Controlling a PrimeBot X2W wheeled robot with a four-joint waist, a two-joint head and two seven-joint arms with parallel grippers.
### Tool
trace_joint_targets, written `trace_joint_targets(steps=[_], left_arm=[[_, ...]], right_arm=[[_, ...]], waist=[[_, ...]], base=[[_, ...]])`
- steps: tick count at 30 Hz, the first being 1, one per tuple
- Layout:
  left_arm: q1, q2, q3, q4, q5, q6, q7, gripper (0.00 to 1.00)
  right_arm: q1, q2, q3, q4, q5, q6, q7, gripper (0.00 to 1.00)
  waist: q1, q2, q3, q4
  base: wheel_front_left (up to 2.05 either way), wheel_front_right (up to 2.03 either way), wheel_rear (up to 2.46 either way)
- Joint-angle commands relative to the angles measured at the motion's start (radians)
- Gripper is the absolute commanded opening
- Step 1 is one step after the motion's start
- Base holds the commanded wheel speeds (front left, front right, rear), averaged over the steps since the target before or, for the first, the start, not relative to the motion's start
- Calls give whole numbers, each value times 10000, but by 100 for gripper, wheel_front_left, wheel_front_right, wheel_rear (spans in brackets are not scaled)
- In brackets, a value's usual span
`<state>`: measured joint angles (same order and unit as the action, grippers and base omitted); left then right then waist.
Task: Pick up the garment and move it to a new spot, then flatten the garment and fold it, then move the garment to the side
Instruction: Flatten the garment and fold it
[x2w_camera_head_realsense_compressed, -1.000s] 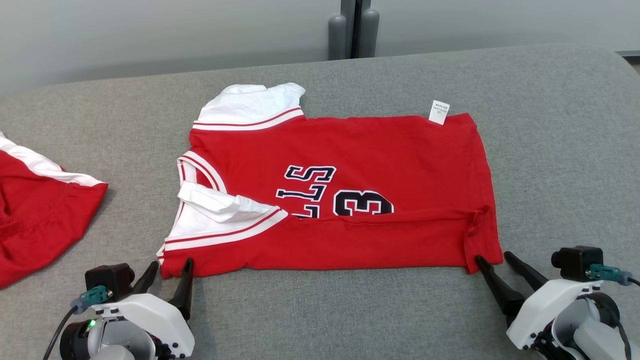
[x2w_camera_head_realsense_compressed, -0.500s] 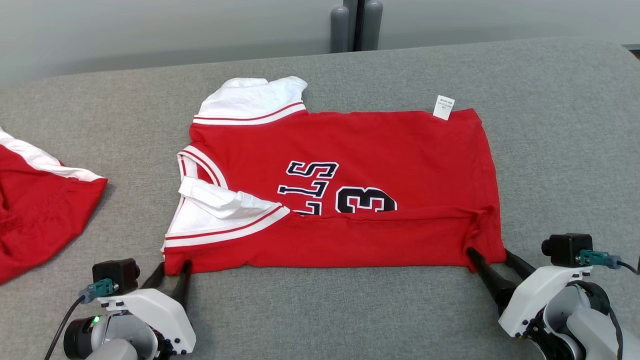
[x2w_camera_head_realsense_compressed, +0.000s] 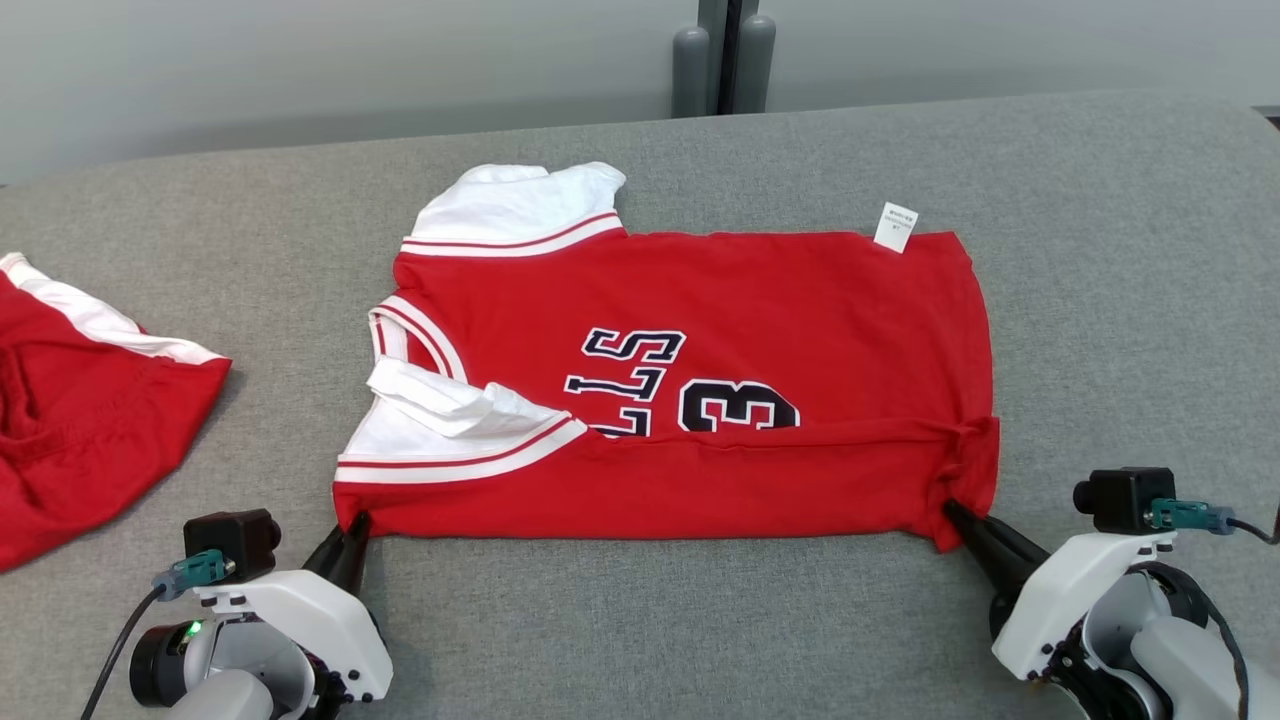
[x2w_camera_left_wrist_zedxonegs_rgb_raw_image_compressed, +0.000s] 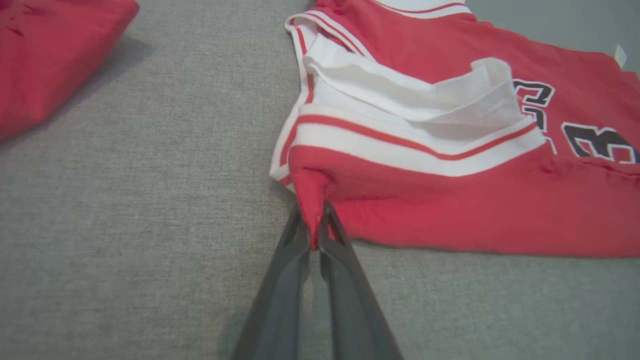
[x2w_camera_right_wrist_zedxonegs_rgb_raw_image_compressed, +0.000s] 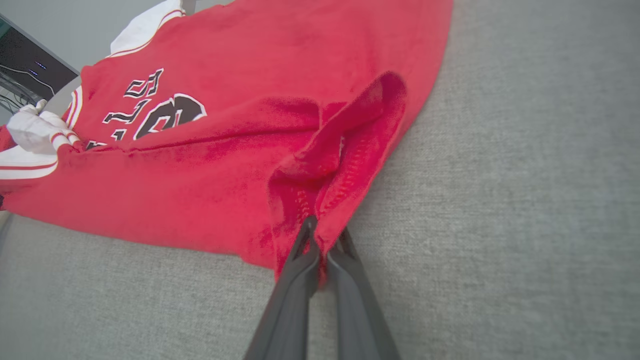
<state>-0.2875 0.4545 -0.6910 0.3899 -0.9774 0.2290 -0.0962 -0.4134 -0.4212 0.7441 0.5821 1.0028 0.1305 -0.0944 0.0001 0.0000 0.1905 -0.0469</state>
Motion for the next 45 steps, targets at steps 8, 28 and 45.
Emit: trace_joint_targets(steps=[8, 28, 45], left_arm=[[655, 749, -91, -1247, -92, 404, 623, 0], [3224, 2637, -551, -5710, -803, 2266, 2767, 0], [3475, 3268, -657, -6577, -1033, 2751, 3619, 100]], right_arm=[[582, -1236, 47, -1569, 1171, 7, 1065, 0], [3112, -3573, -938, -4211, 2508, 5, 2995, 0], [4792, -2672, -3299, -4679, 1141, 7, 5086, 100]], waist=[[-1, 0, -373, 156], [-1, 0, -896, 868], [-1, 0, -958, 781]], base=[[0, 0, 0], [0, 0, 0], [0, 0, 0]])
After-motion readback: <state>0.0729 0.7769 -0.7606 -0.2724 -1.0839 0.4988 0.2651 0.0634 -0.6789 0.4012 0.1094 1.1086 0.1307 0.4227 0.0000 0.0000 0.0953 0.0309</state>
